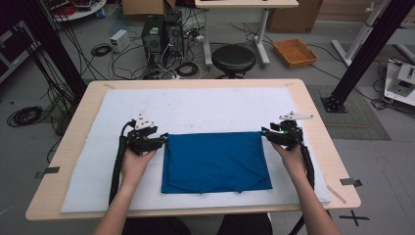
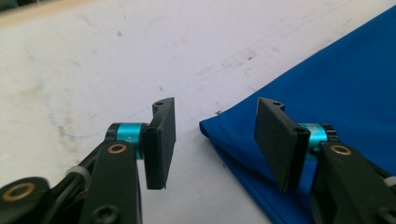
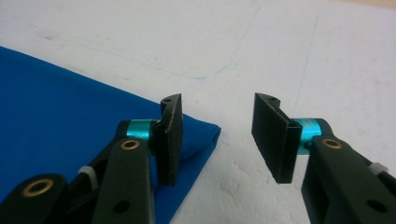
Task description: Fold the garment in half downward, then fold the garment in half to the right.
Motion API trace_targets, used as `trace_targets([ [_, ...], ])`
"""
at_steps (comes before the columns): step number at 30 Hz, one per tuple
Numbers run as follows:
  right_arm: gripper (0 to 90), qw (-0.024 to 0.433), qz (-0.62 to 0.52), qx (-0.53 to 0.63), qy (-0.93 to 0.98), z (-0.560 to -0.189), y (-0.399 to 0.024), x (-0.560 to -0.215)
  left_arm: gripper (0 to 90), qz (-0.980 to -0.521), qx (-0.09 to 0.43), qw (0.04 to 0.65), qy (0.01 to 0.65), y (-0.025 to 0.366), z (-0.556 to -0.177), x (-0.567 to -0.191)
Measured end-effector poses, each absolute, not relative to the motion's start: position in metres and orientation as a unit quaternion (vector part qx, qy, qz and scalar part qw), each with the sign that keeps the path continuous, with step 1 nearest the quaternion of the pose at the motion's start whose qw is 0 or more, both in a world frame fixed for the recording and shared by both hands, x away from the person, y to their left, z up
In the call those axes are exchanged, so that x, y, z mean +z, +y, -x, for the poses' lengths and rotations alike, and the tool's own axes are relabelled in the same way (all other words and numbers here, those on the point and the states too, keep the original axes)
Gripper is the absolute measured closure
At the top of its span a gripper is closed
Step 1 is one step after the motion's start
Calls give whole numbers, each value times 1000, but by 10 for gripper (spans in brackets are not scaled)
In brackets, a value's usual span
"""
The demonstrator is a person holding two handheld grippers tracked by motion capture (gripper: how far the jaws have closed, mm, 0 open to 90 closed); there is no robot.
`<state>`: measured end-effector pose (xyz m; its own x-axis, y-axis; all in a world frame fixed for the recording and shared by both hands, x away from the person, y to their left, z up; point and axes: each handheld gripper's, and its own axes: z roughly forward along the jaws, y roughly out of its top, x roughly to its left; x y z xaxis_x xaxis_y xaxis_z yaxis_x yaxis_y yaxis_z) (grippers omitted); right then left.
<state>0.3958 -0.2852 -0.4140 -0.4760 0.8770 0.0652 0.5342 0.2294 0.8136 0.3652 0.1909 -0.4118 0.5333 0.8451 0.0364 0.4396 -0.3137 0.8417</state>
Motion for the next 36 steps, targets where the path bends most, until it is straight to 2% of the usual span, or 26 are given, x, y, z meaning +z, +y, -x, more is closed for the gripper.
trace_targets([
  [2, 480, 213, -462, 420, 752, -384, -291, -408, 427, -768, 264, 420, 405, 197, -351, -406],
  [4, 467, 214, -461, 433, 744, -371, -298, -404, 426, -766, 272, 430, 393, 203, -340, -402],
  [11, 423, 220, -484, 458, 712, -352, -322, -398, 364, -745, 259, 459, 409, 225, -333, -397],
  [21, 412, 212, -505, 477, 688, -348, -342, -399, 361, -742, 249, 466, 412, 230, -331, -399],
  [36, 412, 216, -506, 484, 681, -346, -344, -395, 362, -746, 244, 468, 406, 226, -330, -398],
])
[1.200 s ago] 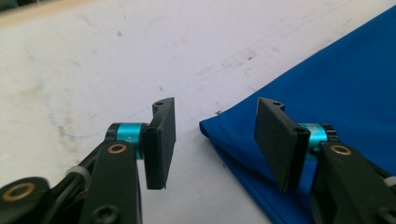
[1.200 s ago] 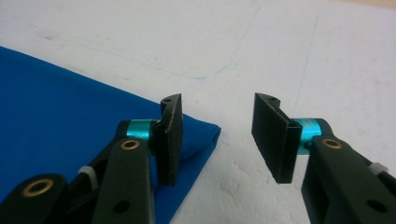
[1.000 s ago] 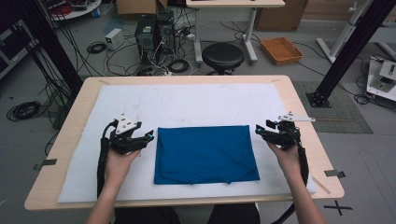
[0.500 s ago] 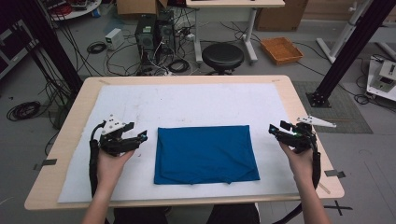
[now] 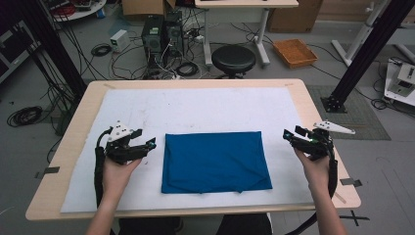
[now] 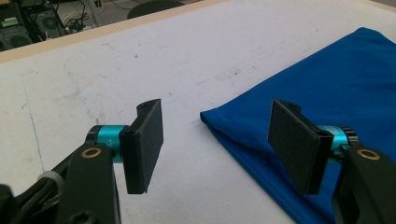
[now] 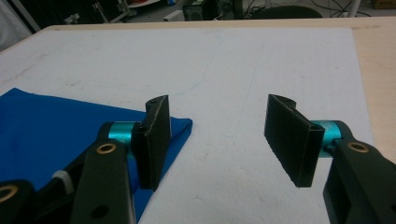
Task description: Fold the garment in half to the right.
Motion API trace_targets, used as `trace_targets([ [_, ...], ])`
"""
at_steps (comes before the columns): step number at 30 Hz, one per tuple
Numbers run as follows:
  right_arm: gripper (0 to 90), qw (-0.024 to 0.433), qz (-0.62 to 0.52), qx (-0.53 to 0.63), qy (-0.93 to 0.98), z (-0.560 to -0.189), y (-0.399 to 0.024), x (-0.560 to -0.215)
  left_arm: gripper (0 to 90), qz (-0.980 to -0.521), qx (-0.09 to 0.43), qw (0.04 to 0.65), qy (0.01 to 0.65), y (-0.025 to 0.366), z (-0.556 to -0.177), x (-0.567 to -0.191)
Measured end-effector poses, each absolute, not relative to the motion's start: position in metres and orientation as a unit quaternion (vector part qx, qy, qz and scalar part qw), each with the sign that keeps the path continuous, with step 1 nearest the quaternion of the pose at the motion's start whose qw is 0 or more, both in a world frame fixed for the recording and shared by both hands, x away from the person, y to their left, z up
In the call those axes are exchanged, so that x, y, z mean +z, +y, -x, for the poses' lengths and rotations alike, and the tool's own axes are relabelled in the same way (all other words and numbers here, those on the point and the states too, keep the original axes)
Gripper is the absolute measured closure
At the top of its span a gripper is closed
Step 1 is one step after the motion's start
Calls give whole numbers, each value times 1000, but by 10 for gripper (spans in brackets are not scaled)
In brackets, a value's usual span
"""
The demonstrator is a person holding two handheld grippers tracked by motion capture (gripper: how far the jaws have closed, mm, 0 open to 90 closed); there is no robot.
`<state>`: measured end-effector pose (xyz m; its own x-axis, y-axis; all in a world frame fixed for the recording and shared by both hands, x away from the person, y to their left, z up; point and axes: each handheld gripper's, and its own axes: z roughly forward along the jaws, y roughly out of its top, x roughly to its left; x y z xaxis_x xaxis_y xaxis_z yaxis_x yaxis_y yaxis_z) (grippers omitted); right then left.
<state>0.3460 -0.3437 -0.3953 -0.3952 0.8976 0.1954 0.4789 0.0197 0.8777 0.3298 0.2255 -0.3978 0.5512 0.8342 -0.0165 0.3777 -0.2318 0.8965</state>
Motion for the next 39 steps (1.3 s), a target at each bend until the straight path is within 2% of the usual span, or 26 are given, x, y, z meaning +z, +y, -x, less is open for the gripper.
trace_targets([
  [13, 415, 224, -502, 485, 681, -345, -347, -395, 367, -740, 231, 469, 424, 222, -319, -390],
  [23, 417, 225, -503, 483, 681, -345, -347, -397, 377, -736, 213, 461, 447, 223, -291, -396],
  [27, 417, 225, -504, 483, 680, -344, -346, -397, 420, -732, 187, 460, 467, 223, -276, -406],
  [29, 417, 226, -505, 482, 680, -345, -346, -397, 452, -730, 158, 462, 479, 223, -269, -414],
  [39, 418, 223, -502, 480, 684, -346, -343, -399, 501, -704, 32, 467, 534, 215, -253, -445],
])
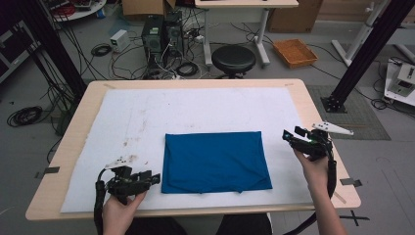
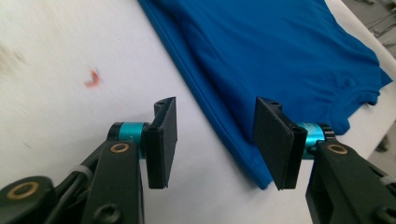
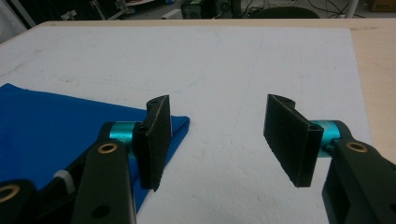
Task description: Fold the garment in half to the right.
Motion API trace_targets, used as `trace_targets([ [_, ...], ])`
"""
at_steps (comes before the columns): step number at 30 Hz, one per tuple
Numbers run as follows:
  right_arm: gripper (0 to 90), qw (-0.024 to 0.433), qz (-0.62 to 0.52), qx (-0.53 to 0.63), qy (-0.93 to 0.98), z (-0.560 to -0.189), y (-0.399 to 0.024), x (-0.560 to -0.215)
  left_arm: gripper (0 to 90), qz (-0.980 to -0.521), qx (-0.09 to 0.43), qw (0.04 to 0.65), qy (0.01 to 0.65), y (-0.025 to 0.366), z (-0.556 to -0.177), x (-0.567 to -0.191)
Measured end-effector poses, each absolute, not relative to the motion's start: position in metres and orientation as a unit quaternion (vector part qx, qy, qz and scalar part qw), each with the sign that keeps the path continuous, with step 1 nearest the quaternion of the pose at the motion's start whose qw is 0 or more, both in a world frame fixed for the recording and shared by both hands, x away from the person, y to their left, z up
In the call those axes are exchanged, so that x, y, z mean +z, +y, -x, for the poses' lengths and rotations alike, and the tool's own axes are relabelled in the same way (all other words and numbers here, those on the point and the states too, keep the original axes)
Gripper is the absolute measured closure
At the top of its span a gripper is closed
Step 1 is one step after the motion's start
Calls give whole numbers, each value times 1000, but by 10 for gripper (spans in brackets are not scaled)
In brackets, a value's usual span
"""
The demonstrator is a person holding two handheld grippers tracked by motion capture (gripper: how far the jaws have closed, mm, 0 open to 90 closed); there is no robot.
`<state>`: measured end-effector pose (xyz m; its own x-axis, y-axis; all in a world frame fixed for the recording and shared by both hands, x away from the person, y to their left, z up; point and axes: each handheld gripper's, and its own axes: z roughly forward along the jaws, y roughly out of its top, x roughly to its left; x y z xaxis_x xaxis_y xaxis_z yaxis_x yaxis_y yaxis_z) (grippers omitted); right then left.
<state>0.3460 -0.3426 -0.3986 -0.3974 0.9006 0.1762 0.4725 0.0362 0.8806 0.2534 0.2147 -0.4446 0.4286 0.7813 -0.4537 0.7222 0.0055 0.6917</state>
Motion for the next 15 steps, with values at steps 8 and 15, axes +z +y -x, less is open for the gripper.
trace_targets([
  [8, 419, 225, -500, 482, 683, -345, -342, -398, 529, -695, -5, 467, 546, 201, -253, -453],
  [15, 420, 223, -487, 484, 692, -345, -329, -396, 529, -689, -4, 472, 550, 190, -255, -454],
])
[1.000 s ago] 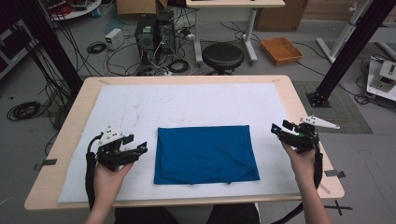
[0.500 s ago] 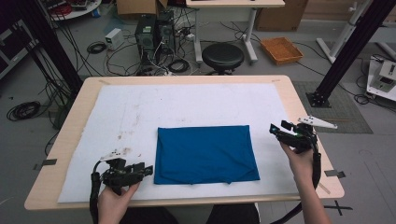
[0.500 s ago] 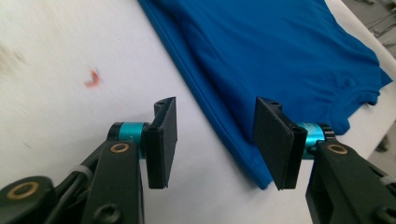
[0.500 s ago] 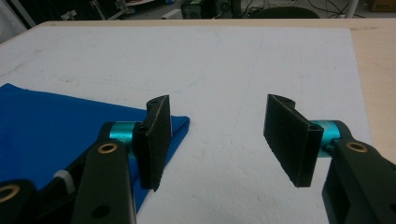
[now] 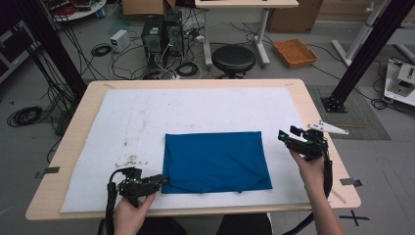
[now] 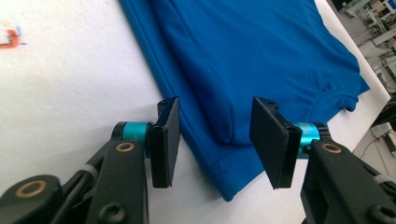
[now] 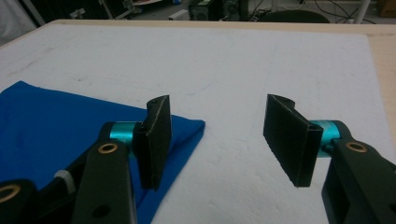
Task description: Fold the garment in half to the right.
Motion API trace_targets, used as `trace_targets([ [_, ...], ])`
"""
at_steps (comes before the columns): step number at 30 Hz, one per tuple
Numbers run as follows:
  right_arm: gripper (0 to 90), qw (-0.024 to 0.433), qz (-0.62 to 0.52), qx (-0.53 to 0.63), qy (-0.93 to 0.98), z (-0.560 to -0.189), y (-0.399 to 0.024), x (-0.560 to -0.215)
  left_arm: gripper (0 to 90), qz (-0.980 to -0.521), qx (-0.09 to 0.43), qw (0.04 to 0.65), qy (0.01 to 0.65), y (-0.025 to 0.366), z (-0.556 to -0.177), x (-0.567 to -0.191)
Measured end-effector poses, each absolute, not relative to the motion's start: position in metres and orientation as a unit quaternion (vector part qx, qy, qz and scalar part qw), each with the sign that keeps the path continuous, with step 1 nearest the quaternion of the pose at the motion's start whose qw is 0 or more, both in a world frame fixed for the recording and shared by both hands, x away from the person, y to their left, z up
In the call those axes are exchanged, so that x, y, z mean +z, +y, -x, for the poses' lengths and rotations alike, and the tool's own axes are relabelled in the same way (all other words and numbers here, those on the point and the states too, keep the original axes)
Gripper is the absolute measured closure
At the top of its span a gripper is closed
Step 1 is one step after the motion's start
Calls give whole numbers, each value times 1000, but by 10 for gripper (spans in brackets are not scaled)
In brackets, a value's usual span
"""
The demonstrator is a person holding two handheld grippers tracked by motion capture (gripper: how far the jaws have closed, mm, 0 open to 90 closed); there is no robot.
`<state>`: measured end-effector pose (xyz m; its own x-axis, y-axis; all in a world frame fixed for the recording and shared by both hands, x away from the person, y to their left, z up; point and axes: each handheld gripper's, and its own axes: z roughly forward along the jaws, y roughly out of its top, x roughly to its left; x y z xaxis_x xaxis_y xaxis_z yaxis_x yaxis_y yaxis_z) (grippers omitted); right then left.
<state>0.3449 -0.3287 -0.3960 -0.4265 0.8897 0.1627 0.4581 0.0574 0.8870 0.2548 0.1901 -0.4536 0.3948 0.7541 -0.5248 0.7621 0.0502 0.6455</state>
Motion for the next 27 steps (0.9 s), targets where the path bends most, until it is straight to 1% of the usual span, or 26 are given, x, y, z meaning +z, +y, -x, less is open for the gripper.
trace_targets([
  [3, 421, 221, -475, 487, 699, -345, -317, -394, 530, -694, 4, 467, 549, 184, -255, -453],
  [7, 421, 212, -458, 493, 709, -347, -294, -391, 577, -699, 26, 454, 552, 178, -254, -452],
  [8, 421, 211, -454, 493, 712, -348, -289, -391, 599, -704, 41, 447, 550, 175, -253, -451],
  [13, 422, 191, -433, 495, 729, -353, -248, -389, 666, -720, 85, 426, 541, 166, -249, -449],
  [18, 425, 173, -405, 492, 751, -364, -195, -391, 715, -737, 128, 404, 527, 158, -246, -448],
  [21, 466, 166, -384, 489, 765, -371, -160, -390, 795, -738, 129, 406, 523, 155, -245, -449],
  [23, 499, 156, -369, 485, 777, -379, -132, -390, 810, -739, 139, 403, 521, 151, -244, -449],
  [24, 505, 152, -366, 479, 783, -383, -122, -391, 814, -740, 140, 401, 521, 151, -244, -448],
  [26, 549, 139, -354, 470, 796, -392, -96, -392, 815, -738, 136, 405, 522, 153, -245, -449],
  [27, 565, 126, -350, 464, 804, -398, -79, -394, 815, -738, 135, 407, 522, 153, -245, -449],
])
